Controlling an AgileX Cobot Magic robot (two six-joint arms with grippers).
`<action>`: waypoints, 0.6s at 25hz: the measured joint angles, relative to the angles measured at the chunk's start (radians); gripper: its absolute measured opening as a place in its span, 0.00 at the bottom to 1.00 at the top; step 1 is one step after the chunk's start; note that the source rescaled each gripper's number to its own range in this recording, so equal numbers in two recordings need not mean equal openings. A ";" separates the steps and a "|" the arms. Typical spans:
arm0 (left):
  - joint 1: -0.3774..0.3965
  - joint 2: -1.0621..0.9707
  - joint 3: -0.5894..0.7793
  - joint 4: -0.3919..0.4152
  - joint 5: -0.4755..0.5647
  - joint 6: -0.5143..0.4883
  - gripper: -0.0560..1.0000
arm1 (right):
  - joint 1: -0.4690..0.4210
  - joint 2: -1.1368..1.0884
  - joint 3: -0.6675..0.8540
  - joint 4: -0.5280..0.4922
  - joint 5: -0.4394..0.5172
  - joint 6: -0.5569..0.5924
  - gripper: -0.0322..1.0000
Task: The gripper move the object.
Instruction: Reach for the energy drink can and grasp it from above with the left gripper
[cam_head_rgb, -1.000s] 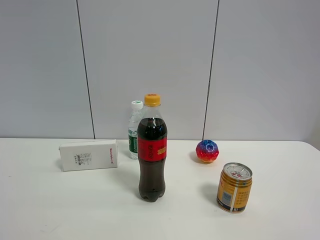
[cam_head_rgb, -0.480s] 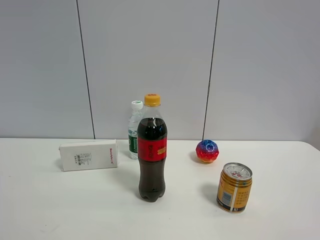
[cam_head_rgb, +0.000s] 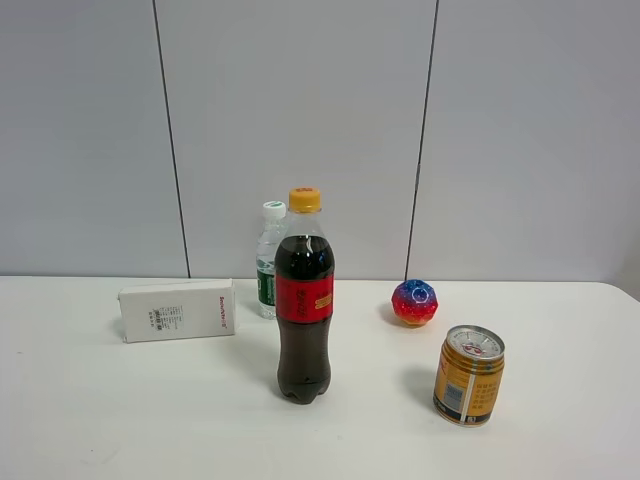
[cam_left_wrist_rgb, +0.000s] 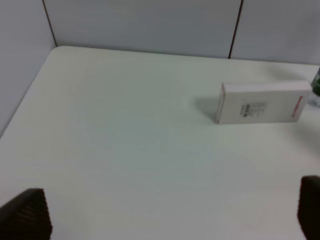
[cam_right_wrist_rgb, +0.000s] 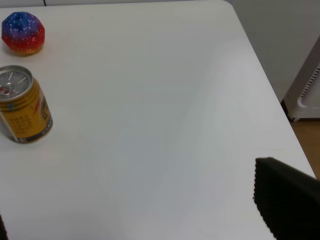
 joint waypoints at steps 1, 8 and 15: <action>0.000 0.034 -0.033 -0.010 0.000 0.001 1.00 | 0.000 0.000 0.000 0.000 0.000 0.000 1.00; 0.000 0.262 -0.223 -0.057 -0.014 0.054 1.00 | 0.000 0.000 0.000 0.000 0.000 0.000 1.00; 0.000 0.534 -0.426 -0.062 -0.017 0.142 1.00 | 0.000 0.000 0.000 0.000 0.000 0.000 1.00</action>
